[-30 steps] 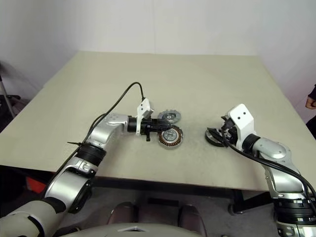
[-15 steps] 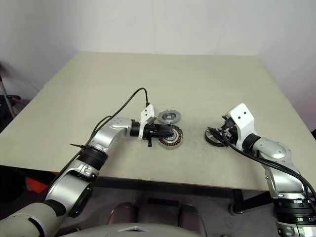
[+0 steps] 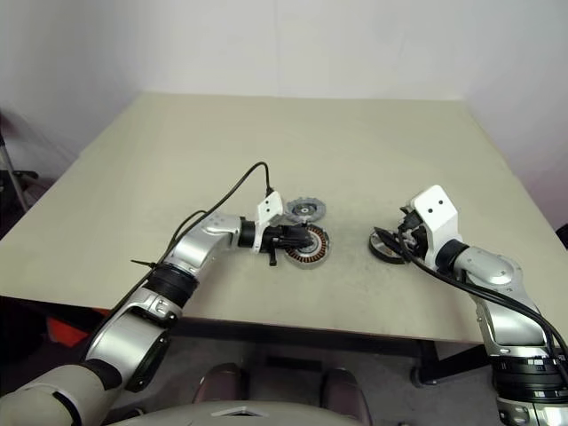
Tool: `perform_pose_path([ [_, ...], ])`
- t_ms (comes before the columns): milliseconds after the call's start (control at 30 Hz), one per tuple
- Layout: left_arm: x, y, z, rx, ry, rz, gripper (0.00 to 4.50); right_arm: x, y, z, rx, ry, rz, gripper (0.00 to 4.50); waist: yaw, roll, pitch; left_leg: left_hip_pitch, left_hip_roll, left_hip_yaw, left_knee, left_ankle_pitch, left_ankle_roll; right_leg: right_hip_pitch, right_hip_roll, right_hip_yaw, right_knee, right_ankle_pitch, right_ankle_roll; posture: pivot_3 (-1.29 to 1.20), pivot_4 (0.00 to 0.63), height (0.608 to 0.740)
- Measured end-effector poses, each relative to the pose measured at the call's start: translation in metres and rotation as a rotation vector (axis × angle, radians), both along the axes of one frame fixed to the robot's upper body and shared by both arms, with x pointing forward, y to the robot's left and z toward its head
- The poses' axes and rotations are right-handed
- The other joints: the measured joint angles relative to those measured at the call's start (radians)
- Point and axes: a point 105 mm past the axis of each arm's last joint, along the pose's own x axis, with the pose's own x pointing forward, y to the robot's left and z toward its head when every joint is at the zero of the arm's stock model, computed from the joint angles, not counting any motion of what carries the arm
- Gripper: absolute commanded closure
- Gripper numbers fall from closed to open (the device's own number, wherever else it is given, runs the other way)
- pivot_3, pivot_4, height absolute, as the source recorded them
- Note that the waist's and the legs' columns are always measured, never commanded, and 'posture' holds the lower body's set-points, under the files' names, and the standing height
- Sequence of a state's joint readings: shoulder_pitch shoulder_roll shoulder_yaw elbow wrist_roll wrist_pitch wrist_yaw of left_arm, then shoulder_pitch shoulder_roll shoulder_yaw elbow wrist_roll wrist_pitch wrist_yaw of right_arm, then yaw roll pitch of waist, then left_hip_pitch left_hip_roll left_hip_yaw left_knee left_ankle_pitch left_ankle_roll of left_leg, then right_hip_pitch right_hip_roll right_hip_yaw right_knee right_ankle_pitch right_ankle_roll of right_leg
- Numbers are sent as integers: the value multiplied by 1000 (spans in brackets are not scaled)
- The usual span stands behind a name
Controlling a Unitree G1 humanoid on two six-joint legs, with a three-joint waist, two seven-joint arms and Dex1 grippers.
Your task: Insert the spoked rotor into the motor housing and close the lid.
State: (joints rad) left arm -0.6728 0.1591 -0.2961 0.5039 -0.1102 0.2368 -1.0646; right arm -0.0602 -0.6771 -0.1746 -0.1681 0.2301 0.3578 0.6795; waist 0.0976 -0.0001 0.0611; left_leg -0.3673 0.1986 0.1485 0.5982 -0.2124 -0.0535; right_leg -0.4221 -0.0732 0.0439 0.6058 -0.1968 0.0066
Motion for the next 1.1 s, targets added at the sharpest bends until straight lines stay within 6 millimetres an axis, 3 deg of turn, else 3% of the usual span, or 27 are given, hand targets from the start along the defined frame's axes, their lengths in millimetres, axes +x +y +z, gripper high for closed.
perform_pose_path([
  [133, 1, 1, -1, 5, 0, 2, 3791, 0, -1, 0, -1, -3, -7, 767, 0, 0, 0, 0, 0, 0, 0, 0, 0, 0, 0, 0, 0, 0, 0, 0, 0, 740],
  [267, 2, 4, -2, 15, 1, 9, 2469, 1, -1, 1, -5, -8, -14, 767, 0, 0, 0, 0, 0, 0, 0, 0, 0, 0, 0, 0, 0, 0, 0, 0, 0, 740],
  [467, 9, 8, 4, -5, -19, 57, 2469, 3, -1, 3, -9, -16, -17, 767, 0, 0, 0, 0, 0, 0, 0, 0, 0, 0, 0, 0, 0, 0, 0, 0, 0, 740],
  [667, 21, 9, 26, -129, -28, 125, 2469, 4, -1, 5, -9, -23, -14, 767, 1, 0, 0, 0, 0, 0, 0, 0, 0, 0, 0, 0, 0, 0, 0, 0, 0, 740],
  [833, 35, 23, 43, -212, -35, 226, 2469, 4, 2, 6, -5, -27, -3, 767, -1, 0, 0, 0, 0, 0, 0, 0, 0, 0, 0, 0, 1, 0, 0, 0, 0, 740],
  [1000, 44, 43, 47, -222, -36, 300, 2469, 3, 24, 6, 4, -30, 70, 767, -1, 0, 0, 0, 0, 0, 0, 0, 0, 0, 0, -1, 1, 0, 0, 0, 0, 740],
  [1100, 44, 51, 45, -219, -33, 326, 2440, 5, 46, 11, 17, -40, 135, 1375, -2, 0, 0, 0, 0, 0, 0, 1, 0, 0, 0, -1, 1, 0, 0, 0, 0, 740],
])
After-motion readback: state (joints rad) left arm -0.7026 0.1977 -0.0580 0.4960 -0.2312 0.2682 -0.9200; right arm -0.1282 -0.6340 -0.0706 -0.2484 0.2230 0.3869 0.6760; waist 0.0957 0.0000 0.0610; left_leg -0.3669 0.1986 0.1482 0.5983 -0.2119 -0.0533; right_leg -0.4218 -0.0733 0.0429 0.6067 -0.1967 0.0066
